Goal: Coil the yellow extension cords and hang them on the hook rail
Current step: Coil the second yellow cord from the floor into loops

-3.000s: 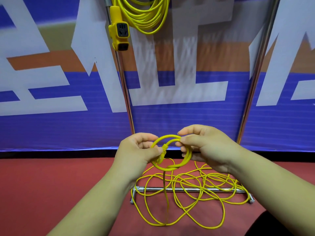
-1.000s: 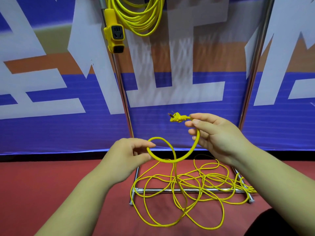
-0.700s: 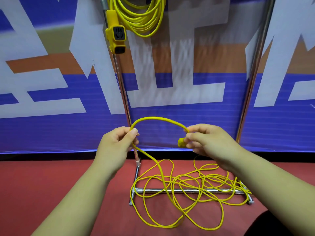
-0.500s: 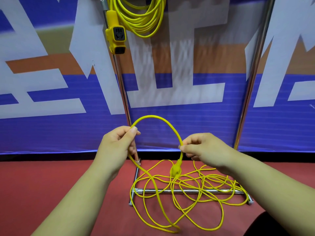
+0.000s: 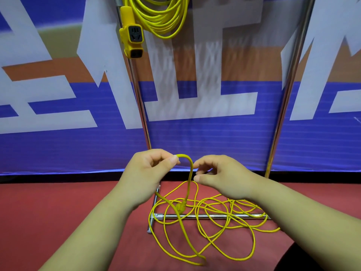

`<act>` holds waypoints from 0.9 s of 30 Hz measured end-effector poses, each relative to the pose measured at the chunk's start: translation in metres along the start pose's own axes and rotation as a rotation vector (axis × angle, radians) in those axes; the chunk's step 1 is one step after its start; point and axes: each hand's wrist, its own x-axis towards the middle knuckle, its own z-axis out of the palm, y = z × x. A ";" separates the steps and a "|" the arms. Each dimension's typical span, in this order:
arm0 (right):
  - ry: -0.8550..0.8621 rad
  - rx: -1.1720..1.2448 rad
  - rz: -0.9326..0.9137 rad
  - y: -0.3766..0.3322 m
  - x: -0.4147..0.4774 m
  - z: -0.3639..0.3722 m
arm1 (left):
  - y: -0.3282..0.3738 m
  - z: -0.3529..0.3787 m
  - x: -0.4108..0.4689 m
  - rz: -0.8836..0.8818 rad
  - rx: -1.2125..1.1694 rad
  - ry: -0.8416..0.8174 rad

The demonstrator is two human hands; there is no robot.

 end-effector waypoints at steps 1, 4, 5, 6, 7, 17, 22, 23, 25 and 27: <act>0.008 -0.002 -0.003 0.001 0.001 0.001 | 0.001 0.000 0.000 0.004 -0.004 -0.002; 0.042 -0.044 -0.020 0.001 0.002 0.003 | 0.001 0.001 0.000 0.015 -0.020 -0.017; 0.036 -0.074 -0.025 0.001 0.002 0.003 | 0.001 0.001 0.000 0.019 -0.029 -0.025; 0.018 -0.113 -0.028 0.000 0.002 0.003 | 0.000 0.001 0.000 0.028 -0.036 -0.030; -0.005 -0.151 -0.027 -0.001 0.002 0.003 | 0.000 0.002 0.000 0.035 -0.043 -0.028; 0.197 0.569 0.154 -0.016 -0.004 -0.028 | -0.024 0.000 0.007 -0.110 -0.165 -0.020; 0.234 0.898 0.270 -0.023 -0.001 -0.018 | -0.024 0.018 0.006 -0.197 -0.198 -0.107; 0.242 0.974 0.272 -0.025 0.000 -0.016 | -0.021 0.025 0.004 -0.203 -0.196 -0.149; 0.262 1.075 0.247 -0.028 0.003 -0.014 | -0.016 0.039 0.000 -0.213 -0.214 -0.214; 0.285 1.162 0.212 -0.029 0.005 -0.016 | -0.014 0.050 0.000 -0.245 -0.264 -0.237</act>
